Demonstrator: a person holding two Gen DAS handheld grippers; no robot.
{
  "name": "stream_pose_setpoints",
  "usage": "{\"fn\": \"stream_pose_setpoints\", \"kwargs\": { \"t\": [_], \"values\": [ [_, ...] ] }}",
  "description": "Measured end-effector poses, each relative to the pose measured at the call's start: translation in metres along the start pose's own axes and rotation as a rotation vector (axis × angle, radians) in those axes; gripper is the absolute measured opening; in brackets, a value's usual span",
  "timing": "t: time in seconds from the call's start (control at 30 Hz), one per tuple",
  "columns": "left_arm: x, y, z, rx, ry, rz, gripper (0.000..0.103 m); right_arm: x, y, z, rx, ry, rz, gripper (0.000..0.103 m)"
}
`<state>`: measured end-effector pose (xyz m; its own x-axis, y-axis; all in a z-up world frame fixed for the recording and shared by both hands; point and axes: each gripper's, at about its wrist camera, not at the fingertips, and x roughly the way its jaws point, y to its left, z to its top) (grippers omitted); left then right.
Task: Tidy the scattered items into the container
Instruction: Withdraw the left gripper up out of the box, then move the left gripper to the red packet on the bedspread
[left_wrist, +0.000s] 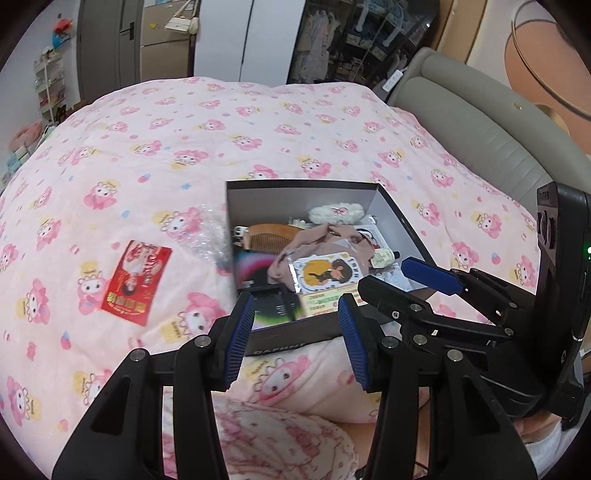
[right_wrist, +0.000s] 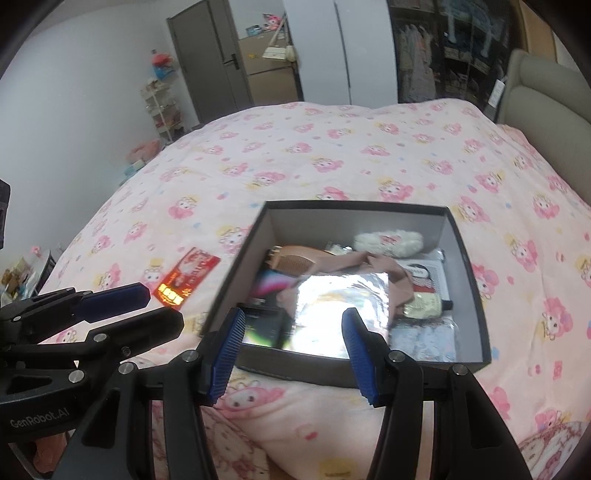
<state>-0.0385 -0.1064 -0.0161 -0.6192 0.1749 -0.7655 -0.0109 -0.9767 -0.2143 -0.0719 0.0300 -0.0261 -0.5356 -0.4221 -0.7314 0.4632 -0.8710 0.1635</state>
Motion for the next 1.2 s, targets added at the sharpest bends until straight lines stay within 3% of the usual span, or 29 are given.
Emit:
{"fn": "stream_pose_setpoints", "kwargs": {
  "t": [0.53,0.8,1.03,1.2],
  "values": [
    [-0.024,0.075,-0.033,-0.103,-0.007,0.064,0.048,0.030,0.079,-0.005,-0.113,0.068,0.054,0.051],
    [-0.023,0.112,-0.038,-0.169,-0.014,0.055,0.048,0.047,0.108,0.002,-0.154,0.090,0.077,0.051],
    [-0.009,0.144,-0.036,-0.197,0.007,0.056,0.048,0.081,0.123,0.006,-0.114,0.160,0.104,0.051],
    [0.004,0.167,-0.036,-0.235,0.009,0.060,0.048,0.115,0.128,0.007,-0.040,0.248,0.170,0.051]
  ]
}}
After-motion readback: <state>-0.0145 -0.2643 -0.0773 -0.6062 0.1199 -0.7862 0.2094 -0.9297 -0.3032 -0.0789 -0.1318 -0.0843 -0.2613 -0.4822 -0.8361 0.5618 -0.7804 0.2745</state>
